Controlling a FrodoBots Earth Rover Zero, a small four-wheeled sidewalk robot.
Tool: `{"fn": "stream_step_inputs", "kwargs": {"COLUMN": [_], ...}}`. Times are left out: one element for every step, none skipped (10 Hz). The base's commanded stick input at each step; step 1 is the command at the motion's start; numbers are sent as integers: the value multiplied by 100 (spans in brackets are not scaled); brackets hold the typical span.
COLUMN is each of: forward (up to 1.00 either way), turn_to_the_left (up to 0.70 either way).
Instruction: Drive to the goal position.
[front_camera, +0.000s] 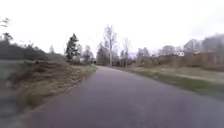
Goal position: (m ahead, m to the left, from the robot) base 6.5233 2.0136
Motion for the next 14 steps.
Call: {"fn": "stream_step_inputs", "kwargs": {"forward": [70,70,70,70,70,70,70,70,70,70,70,70,70,70], "turn_to_the_left": [0,21,27,22,0,0,0,0,0,0,0,0,0,0]}}
